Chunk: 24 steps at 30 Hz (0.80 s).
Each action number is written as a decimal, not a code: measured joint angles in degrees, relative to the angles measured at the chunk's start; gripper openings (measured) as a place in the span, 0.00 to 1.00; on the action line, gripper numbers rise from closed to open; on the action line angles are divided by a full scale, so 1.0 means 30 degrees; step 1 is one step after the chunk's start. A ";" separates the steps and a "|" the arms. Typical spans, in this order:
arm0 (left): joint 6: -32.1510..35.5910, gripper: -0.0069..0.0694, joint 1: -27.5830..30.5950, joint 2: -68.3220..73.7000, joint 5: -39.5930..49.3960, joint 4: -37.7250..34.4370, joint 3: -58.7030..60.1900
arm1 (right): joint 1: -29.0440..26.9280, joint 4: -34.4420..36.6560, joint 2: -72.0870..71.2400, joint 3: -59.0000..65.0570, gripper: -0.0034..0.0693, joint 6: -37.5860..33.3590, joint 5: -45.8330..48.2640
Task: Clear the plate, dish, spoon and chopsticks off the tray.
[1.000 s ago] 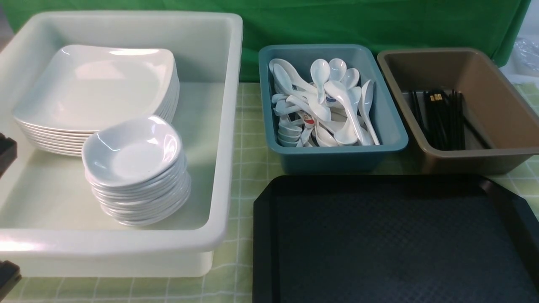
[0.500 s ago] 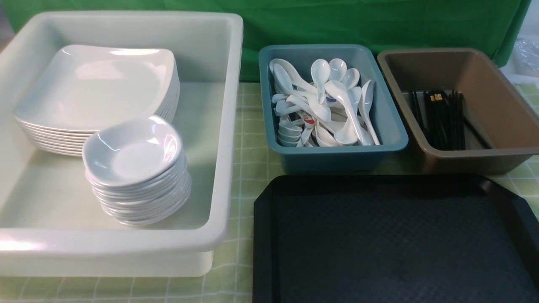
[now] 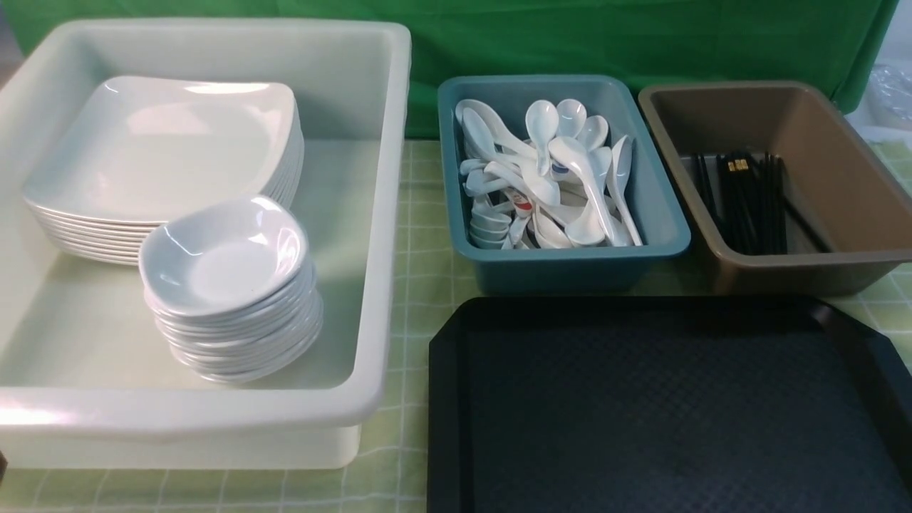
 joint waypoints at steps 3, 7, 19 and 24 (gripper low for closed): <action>-0.0016 0.10 0.0000 0.0000 0.0000 0.0085 0.0000 | 0.0000 0.0015 0.0000 0.0000 0.25 0.0000 -0.0018; -0.0016 0.10 0.0000 0.0000 0.0000 0.0128 0.0000 | 0.0000 0.0015 0.0000 0.0000 0.27 0.0000 -0.0018; -0.0016 0.10 0.0022 0.0000 -0.0037 0.0204 0.0000 | 0.0000 0.0015 0.0000 0.0000 0.28 -0.0019 -0.0026; -0.0016 0.10 0.0022 0.0000 -0.0037 0.0204 0.0000 | 0.0000 0.0015 0.0000 0.0000 0.30 -0.0019 -0.0026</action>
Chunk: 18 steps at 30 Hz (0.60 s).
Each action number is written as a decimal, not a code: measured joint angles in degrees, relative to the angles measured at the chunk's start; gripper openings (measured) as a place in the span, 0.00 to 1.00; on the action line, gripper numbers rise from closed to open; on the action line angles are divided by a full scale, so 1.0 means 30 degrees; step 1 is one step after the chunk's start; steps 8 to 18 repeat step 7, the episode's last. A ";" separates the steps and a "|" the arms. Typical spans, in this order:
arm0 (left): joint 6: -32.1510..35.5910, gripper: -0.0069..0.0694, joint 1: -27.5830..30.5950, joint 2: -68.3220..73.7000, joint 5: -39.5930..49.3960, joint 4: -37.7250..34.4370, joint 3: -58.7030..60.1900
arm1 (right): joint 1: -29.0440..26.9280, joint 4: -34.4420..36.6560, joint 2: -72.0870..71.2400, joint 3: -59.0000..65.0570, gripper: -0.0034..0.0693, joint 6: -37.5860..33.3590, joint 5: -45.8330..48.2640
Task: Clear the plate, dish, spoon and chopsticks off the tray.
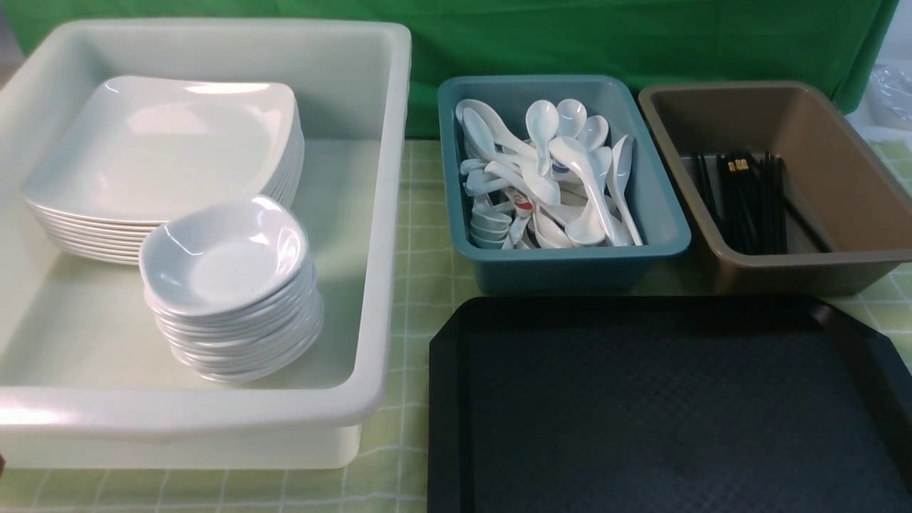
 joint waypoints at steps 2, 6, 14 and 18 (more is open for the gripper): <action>0.0020 0.10 0.0000 0.0000 0.0000 0.0000 0.0000 | 0.0000 0.0000 0.0000 0.0000 0.31 0.0000 0.0000; 0.0020 0.10 0.0000 0.0000 0.0000 0.0000 0.0000 | 0.0000 0.0000 0.0000 0.0000 0.32 -0.0036 0.0000; 0.0020 0.10 0.0000 0.0000 0.0000 0.0000 0.0000 | 0.0000 0.0000 0.0000 0.0000 0.32 -0.0036 0.0000; 0.0020 0.10 0.0000 0.0000 0.0000 0.0000 0.0000 | 0.0000 0.0000 0.0000 0.0000 0.32 -0.0036 0.0000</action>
